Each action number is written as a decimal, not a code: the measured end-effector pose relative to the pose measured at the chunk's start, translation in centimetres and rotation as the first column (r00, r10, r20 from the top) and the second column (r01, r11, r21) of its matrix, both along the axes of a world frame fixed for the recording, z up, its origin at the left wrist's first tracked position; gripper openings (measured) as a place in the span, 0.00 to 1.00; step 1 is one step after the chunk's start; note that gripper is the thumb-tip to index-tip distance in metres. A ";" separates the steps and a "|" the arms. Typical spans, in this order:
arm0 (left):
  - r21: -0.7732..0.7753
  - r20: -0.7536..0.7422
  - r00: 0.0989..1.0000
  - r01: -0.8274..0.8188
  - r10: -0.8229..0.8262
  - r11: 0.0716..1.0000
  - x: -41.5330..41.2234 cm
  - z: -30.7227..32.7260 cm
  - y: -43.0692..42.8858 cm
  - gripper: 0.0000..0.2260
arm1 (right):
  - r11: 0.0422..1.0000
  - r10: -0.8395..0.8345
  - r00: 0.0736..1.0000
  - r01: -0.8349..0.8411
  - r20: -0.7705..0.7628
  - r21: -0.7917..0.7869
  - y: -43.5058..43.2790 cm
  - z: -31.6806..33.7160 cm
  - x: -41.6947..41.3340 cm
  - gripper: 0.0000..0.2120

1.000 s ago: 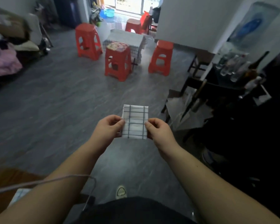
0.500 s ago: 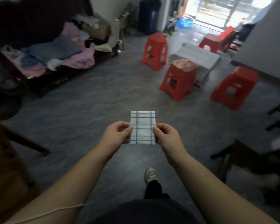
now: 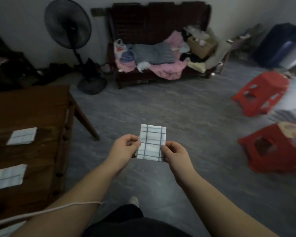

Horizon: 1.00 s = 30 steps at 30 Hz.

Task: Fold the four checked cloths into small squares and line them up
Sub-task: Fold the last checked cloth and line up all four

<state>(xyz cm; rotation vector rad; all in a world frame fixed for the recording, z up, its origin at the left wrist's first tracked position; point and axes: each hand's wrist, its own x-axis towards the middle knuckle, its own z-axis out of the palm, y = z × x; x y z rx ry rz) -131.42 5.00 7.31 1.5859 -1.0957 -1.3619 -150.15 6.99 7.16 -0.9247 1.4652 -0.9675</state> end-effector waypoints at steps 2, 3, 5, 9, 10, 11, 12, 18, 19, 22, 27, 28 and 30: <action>0.005 0.006 0.997 -0.076 0.076 0.997 2.0 -0.2 -1.9 0.01 | 0.998 0.062 0.998 -0.062 -0.025 -0.002 -3.3 0.0 2.1 0.05; 0.004 0.010 0.994 -0.107 0.107 0.994 3.3 -0.2 -3.0 0.01 | 0.995 0.097 0.994 -0.097 -0.043 -0.003 -5.1 0.0 3.3 0.05; -0.009 0.020 0.989 -0.147 0.148 0.989 6.0 -0.3 -5.0 0.03 | 0.986 0.167 0.982 -0.168 -0.087 -0.014 -8.6 0.0 5.9 0.06; -0.037 0.026 0.962 -0.272 0.273 0.961 13.3 -0.5 -10.5 0.03 | 0.950 0.300 0.942 -0.309 -0.148 -0.041 -16.9 0.3 13.8 0.05; -0.035 0.012 0.946 -0.323 0.324 0.946 15.7 -0.5 -12.0 0.03 | 0.937 0.336 0.929 -0.346 -0.155 -0.042 -19.2 0.5 16.4 0.05; -0.031 -0.001 0.930 -0.367 0.368 0.930 18.1 -0.3 -13.4 0.03 | 0.923 0.372 0.915 -0.382 -0.159 -0.043 -21.4 0.8 19.1 0.05; -0.020 0.002 0.914 -0.405 0.405 0.914 20.5 -0.1 -14.7 0.04 | 0.908 0.406 0.899 -0.418 -0.166 -0.040 -23.3 1.1 21.8 0.05; 0.016 0.091 0.790 -0.610 0.606 0.793 32.8 1.2 -18.4 0.03 | 0.785 0.609 0.774 -0.620 -0.174 -0.012 -30.8 2.1 36.8 0.05; 0.025 0.101 0.754 -0.654 0.649 0.756 34.2 1.2 -18.5 0.03 | 0.757 0.641 0.745 -0.653 -0.183 -0.007 -31.5 2.1 38.8 0.05; 0.068 0.129 0.647 -0.762 0.751 0.645 37.6 0.5 -18.9 0.07 | 0.658 0.740 0.643 -0.753 -0.196 0.013 -33.5 1.7 44.1 0.06; 0.134 0.189 0.458 -0.888 0.868 0.440 42.5 -1.4 -20.6 0.04 | 0.455 0.885 0.442 -0.888 -0.147 0.074 -37.6 0.3 51.8 0.06; 0.141 0.202 0.423 -0.905 0.883 0.401 43.5 -1.8 -21.1 0.04 | 0.411 0.906 0.395 -0.906 -0.154 0.096 -38.5 -0.1 53.3 0.06; 0.158 0.227 0.368 -0.927 0.902 0.339 45.2 -2.5 -22.5 0.03 | 0.331 0.936 0.303 -0.932 -0.181 0.150 -40.7 -1.3 56.3 0.05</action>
